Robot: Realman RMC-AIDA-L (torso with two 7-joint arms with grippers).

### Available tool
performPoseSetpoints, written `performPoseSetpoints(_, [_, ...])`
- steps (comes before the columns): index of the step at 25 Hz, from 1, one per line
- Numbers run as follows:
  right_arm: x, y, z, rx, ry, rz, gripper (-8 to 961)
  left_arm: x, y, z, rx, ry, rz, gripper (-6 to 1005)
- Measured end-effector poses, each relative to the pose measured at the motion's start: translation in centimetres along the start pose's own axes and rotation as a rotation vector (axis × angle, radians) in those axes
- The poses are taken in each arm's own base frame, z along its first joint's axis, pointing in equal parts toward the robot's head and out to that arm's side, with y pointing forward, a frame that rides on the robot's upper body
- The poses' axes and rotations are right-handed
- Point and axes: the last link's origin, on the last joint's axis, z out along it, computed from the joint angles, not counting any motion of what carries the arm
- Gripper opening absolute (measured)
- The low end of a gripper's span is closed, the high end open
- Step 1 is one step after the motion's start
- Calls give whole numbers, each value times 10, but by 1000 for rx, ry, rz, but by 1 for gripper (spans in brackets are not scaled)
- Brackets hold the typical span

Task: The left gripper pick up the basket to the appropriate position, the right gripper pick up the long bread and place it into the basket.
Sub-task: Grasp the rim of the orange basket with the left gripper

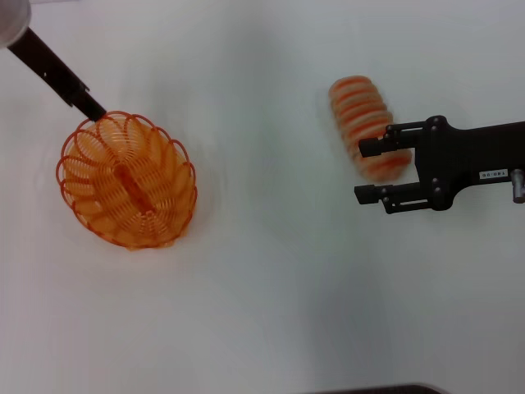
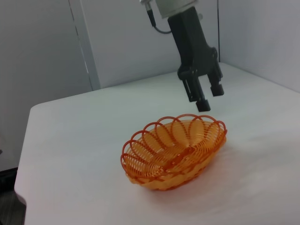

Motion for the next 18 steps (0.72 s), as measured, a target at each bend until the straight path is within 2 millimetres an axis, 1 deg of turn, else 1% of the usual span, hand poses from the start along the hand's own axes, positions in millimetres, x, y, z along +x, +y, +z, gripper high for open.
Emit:
performPoseSetpoints(3, [0, 0, 1, -1, -1, 2, 729, -7, 2, 13, -10, -27, -8, 679])
performPoseSetpoints(5, [0, 0, 1, 0, -1, 2, 729, -8, 2, 15, -11, -28, -10, 678])
performPoseSetpoints(6, [0, 0, 1, -1, -1, 2, 729, -10, 2, 20, -13, -32, -18, 677])
performPoseSetpoints(10, [1, 0, 3, -6, -4, 7, 730, -14, 3, 26, -16, -38, -25, 677])
performPoseSetpoints(12, [1, 0, 3, -6, -4, 7, 730, -18, 3, 32, -20, -45, -29, 676])
performPoseSetpoints(18, [1, 0, 3, -2, -4, 7, 730, -20, 4, 38, -19, -44, -34, 676])
